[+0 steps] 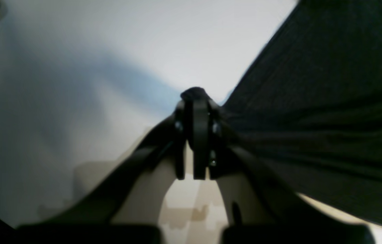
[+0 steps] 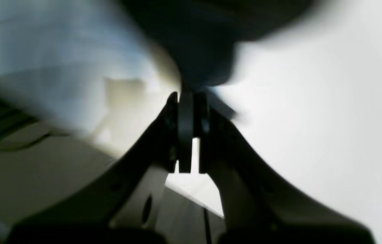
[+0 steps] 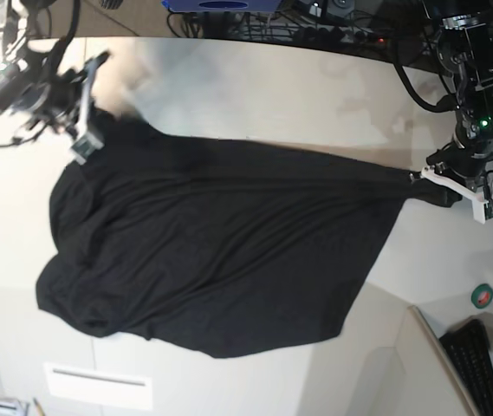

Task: Layout the t-shirt on the table in an organized manner, then fold the t-shirt properly
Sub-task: 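Grasp the shirt edge with the right gripper and pull it outward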

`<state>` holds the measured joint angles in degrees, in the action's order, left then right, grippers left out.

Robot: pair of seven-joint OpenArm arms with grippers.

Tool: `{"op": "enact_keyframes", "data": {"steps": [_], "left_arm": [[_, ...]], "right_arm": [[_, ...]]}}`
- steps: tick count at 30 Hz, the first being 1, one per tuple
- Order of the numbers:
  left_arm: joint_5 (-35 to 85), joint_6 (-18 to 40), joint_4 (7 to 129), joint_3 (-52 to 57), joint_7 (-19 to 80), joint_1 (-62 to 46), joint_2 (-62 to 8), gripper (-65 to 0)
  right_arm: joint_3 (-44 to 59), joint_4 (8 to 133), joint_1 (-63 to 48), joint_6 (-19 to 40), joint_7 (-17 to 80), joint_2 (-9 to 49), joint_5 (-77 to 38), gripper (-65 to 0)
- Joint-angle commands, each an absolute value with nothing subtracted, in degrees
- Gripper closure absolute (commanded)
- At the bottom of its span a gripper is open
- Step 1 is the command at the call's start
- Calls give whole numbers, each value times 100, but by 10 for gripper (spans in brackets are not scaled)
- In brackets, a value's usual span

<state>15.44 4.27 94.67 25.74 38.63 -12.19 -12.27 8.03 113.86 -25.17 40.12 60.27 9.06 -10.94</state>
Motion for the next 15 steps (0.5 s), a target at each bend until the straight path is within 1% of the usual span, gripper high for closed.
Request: {"op": "enact_keyframes", "data": {"steps": [1, 5, 9, 12, 15], "left_arm": [[1534, 382, 9587, 2598, 3767, -1191, -1305, 0], [1534, 382, 9587, 2607, 3767, -1218, -1314, 0], [1543, 382, 9596, 2607, 3758, -1200, -1314, 0], [1543, 382, 9798, 2615, 3776, -1147, -1323, 0], [1543, 382, 10123, 2607, 3793, -1051, -1323, 0]], "right_arm": [[769, 11442, -2545, 4000, 6018, 989, -1024, 0], [180, 11178, -2782, 4000, 5982, 980, -1033, 0], [-180, 10659, -2642, 4000, 5930, 971, -1033, 0], [-57, 10571, -2378, 4000, 5736, 901, -998, 0], [637, 10563, -2009, 4000, 5877, 901, -998, 0]]}}
